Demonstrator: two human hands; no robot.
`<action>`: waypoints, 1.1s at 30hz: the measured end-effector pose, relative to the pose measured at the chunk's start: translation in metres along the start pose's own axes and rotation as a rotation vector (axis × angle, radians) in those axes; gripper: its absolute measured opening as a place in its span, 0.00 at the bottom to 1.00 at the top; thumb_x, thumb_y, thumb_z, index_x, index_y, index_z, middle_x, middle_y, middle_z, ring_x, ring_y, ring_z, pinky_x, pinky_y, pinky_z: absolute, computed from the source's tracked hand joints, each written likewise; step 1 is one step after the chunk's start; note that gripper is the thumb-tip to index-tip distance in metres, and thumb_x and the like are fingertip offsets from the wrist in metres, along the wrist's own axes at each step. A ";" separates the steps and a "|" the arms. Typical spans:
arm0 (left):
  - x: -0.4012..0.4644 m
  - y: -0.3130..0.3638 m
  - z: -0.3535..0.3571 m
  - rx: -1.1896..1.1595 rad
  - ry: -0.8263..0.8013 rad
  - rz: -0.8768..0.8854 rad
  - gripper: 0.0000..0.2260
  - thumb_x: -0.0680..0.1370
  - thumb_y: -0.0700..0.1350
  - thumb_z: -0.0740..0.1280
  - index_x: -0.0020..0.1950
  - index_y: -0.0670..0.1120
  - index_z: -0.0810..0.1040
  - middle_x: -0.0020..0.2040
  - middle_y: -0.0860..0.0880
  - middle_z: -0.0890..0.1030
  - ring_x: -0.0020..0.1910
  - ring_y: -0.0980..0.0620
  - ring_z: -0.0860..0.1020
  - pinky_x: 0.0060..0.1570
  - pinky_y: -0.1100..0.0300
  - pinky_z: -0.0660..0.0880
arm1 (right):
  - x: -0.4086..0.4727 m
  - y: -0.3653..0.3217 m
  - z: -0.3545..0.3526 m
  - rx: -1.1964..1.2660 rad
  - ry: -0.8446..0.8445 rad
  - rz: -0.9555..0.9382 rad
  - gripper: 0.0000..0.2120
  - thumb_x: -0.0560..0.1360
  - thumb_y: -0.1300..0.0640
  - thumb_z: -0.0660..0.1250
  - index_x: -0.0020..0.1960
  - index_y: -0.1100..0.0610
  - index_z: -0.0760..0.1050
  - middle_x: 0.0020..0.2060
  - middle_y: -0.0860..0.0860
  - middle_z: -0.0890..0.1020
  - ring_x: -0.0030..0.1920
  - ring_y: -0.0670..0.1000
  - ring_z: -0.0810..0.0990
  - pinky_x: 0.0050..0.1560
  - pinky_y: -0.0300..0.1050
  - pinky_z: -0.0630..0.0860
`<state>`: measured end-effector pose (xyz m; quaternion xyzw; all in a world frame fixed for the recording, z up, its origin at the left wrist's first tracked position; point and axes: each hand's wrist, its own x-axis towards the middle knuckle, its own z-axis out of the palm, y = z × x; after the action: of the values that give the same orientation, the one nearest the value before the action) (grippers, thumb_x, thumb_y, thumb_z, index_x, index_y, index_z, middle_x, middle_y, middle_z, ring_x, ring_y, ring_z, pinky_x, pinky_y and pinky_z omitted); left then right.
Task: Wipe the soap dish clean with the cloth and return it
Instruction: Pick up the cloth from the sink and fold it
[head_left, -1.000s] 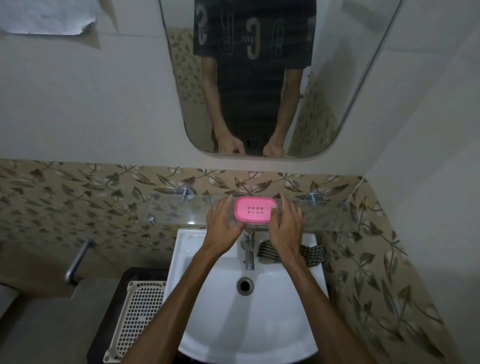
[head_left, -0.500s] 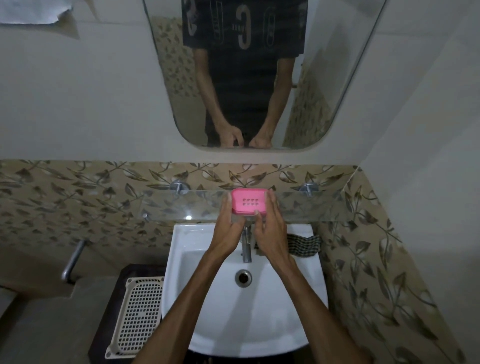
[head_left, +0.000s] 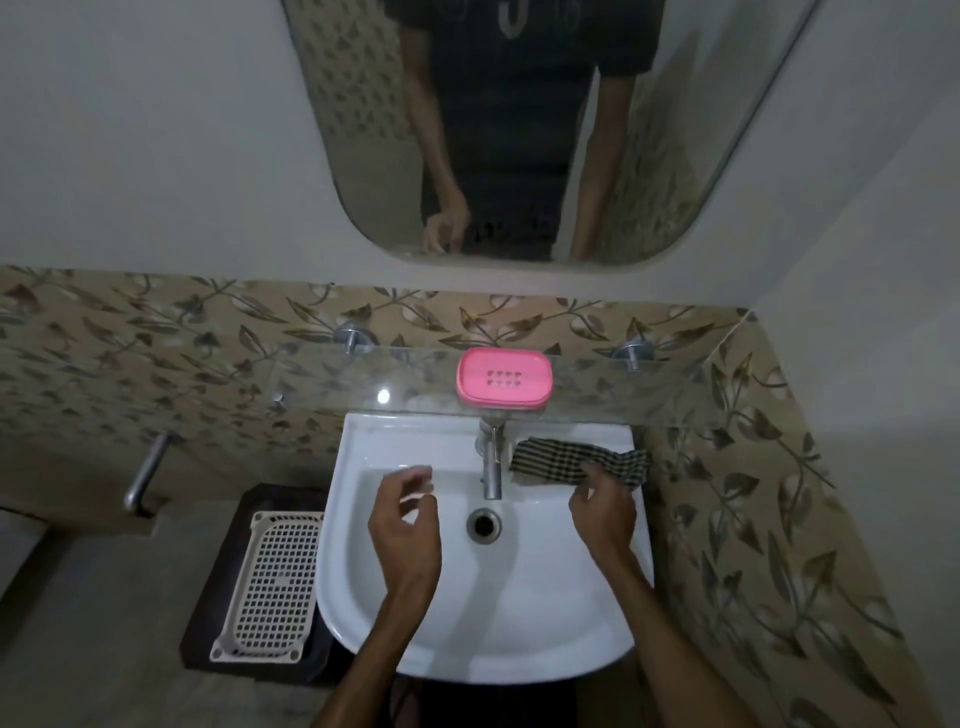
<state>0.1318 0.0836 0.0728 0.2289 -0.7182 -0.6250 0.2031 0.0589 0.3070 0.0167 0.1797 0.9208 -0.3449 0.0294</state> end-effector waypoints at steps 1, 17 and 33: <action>-0.006 -0.008 -0.003 0.024 -0.013 -0.030 0.16 0.77 0.29 0.67 0.52 0.49 0.83 0.51 0.50 0.85 0.52 0.47 0.83 0.52 0.52 0.81 | 0.016 -0.003 -0.002 -0.068 -0.044 -0.062 0.20 0.78 0.68 0.64 0.69 0.64 0.78 0.62 0.63 0.83 0.65 0.62 0.80 0.65 0.52 0.76; -0.017 -0.043 -0.006 0.169 -0.217 -0.201 0.17 0.76 0.28 0.66 0.44 0.50 0.84 0.46 0.54 0.86 0.48 0.49 0.85 0.49 0.48 0.82 | 0.095 0.005 -0.007 -0.463 -0.277 -0.347 0.09 0.72 0.58 0.72 0.51 0.60 0.84 0.47 0.56 0.88 0.54 0.57 0.85 0.59 0.51 0.76; 0.025 -0.031 0.009 -0.667 -0.787 -0.950 0.21 0.79 0.47 0.71 0.69 0.39 0.78 0.64 0.37 0.82 0.59 0.39 0.83 0.59 0.41 0.81 | -0.022 -0.072 -0.043 0.851 -1.026 -0.081 0.14 0.71 0.60 0.71 0.56 0.60 0.80 0.50 0.61 0.84 0.48 0.59 0.85 0.48 0.48 0.83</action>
<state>0.1087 0.0724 0.0407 0.2002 -0.3304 -0.8695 -0.3077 0.0576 0.2782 0.0983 -0.0461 0.5797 -0.7208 0.3771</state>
